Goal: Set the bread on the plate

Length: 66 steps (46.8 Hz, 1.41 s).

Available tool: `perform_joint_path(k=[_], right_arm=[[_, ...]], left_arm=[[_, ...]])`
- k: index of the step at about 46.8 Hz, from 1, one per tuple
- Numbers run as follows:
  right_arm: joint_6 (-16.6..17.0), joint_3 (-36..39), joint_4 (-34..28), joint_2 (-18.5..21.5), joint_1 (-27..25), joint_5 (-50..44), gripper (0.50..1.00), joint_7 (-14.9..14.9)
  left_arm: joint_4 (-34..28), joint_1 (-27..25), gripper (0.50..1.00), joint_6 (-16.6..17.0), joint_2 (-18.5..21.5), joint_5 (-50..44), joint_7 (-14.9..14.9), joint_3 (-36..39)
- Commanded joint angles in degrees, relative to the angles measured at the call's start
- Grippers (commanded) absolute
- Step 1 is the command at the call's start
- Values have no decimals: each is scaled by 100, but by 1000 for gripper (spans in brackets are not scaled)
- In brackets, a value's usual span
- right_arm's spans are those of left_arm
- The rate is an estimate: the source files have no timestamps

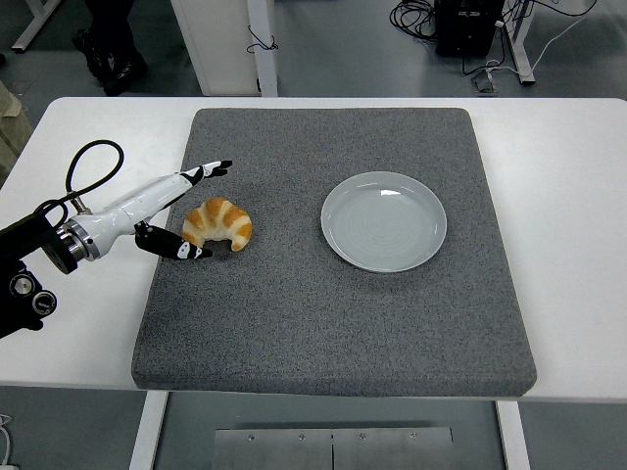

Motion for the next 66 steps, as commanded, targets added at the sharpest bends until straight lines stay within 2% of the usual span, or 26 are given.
perform_joint_path(k=[1,13,22,45,56,59,63,66], right_arm=[[0,0,-7,0,0,0,1000,0],[0,0,1,0,0,0,1000,0],[0,0,1,0,0,0,1000,0],[0,0,1,0,0,0,1000,0],[0,0,-7,0,0,0,1000,0],[0,0,1,0,0,0,1000,0],[0,0,1,0,0,0,1000,0],[0,0,-7,0,0,0,1000,0]], left_arm=[[155,2,978,71,-11,4,15,25],[718,11,978,62,-450,-31,95,51],[753,-41,978,71,-538,-40,95,130],[1342,-85,977,142,-1039,-75,86,113],[1483,-121,971,150,-1092,-93,77,113],[1483,-121,927,159,-1101,-102,77,122],[1492,-121,803,159,-1110,-84,68,130],[1492,-112,656,159,-1119,-84,33,139]])
